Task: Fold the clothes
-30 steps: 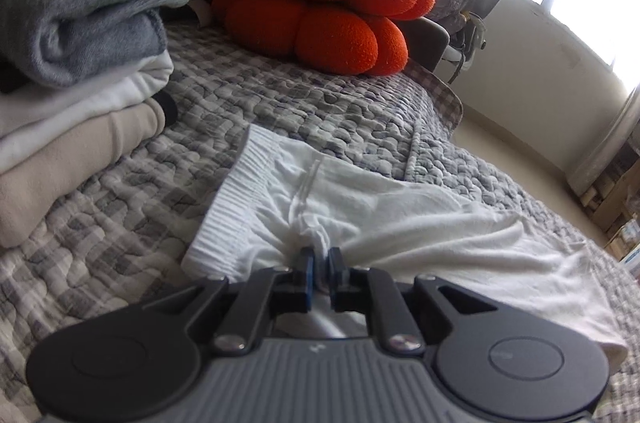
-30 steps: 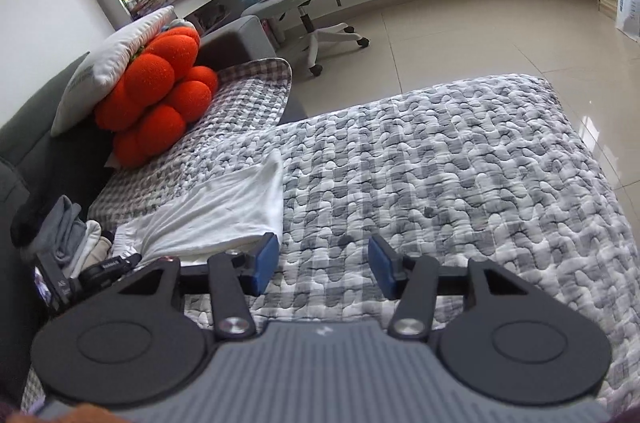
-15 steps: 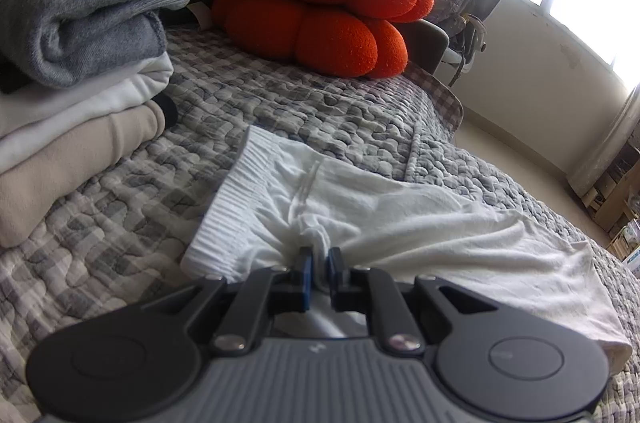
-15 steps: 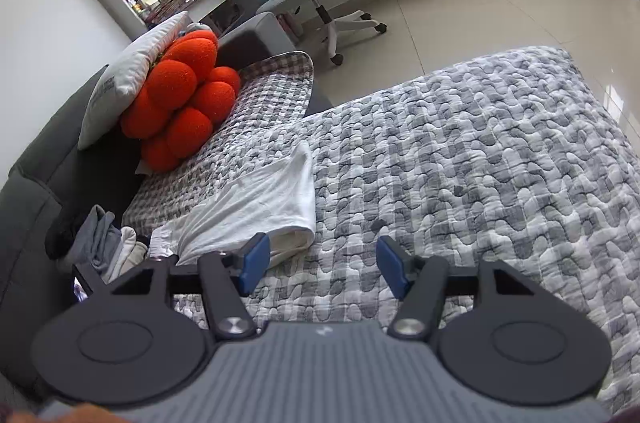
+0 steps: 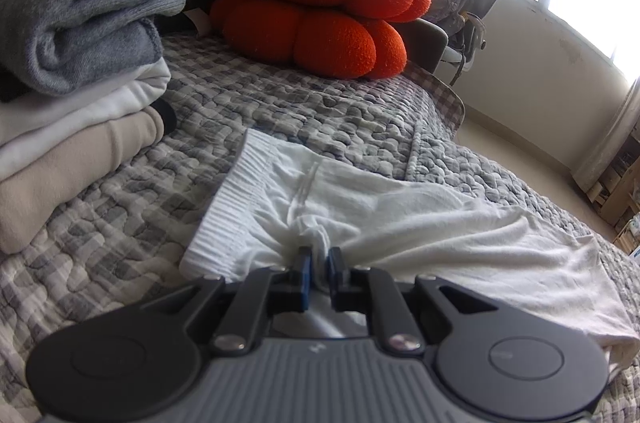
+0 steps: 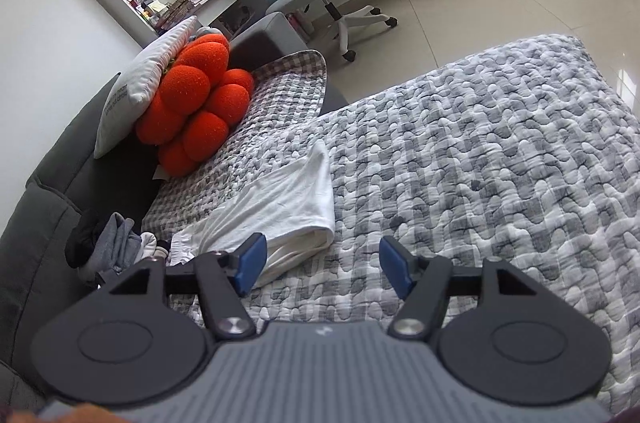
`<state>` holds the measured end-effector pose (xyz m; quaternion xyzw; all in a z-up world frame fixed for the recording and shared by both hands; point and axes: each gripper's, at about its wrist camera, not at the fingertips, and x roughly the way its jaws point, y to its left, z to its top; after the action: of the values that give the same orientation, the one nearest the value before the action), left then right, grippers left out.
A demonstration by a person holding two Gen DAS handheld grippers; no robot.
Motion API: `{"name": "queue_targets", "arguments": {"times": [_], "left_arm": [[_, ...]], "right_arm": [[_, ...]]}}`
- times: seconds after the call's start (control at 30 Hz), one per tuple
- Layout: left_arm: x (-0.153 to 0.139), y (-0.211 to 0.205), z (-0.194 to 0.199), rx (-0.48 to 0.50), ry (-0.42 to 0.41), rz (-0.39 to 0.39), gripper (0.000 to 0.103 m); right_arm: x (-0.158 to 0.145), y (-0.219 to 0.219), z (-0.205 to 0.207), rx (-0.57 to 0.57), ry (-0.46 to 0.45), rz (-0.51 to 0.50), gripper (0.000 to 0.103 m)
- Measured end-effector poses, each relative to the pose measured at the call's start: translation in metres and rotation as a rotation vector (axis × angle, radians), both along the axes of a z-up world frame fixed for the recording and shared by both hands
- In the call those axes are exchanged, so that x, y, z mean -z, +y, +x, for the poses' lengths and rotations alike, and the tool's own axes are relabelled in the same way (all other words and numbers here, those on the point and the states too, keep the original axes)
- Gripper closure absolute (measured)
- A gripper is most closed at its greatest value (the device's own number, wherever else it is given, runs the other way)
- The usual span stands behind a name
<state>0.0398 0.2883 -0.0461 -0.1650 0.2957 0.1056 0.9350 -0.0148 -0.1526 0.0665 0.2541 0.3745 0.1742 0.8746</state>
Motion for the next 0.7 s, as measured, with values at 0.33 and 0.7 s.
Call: {"name": "queue_targets", "arguments": {"times": [0.33, 0.7], "left_arm": [[-0.008, -0.003, -0.003, -0.029, 0.005, 0.031, 0.090], [-0.029, -0.006, -0.016, -0.114, -0.004, 0.081, 0.060]], "right_arm": [[-0.003, 0.006, -0.001, -0.023, -0.002, 0.035, 0.035], [-0.004, 0.004, -0.002, -0.003, -0.007, 0.037, 0.034]]}}
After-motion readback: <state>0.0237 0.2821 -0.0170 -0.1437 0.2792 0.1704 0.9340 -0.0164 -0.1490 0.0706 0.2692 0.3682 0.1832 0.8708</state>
